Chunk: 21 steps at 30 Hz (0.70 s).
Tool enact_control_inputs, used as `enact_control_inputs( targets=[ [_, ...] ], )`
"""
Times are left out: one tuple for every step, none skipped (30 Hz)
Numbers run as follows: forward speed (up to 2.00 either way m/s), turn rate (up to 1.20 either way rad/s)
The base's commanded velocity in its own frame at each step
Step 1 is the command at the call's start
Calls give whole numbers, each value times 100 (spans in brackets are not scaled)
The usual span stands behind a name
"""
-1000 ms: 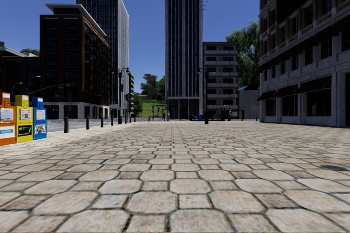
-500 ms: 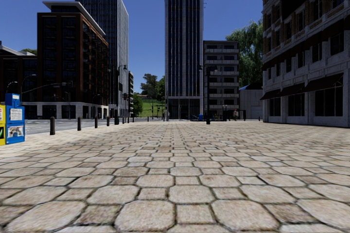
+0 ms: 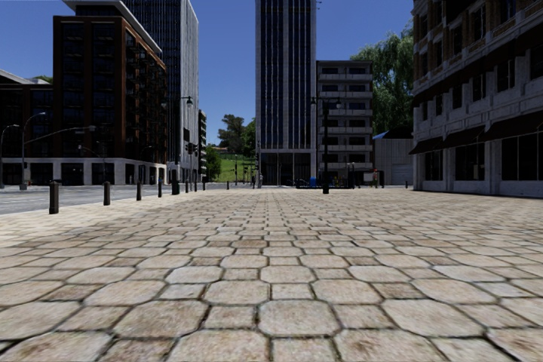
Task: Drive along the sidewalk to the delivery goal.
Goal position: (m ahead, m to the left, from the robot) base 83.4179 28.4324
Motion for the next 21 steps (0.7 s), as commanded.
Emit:
enact_control_inputs(
  targets=[
    [200,0],
    [200,0],
    [200,0],
    [200,0],
    [200,0],
    [200,0],
    [200,0],
    [200,0],
    [200,0],
    [200,0],
    [200,0],
    [200,0],
    [200,0],
    [200,0],
    [200,0],
    [200,0],
    [200,0],
    [200,0],
    [200,0],
    [200,0],
    [200,0]
  ],
)
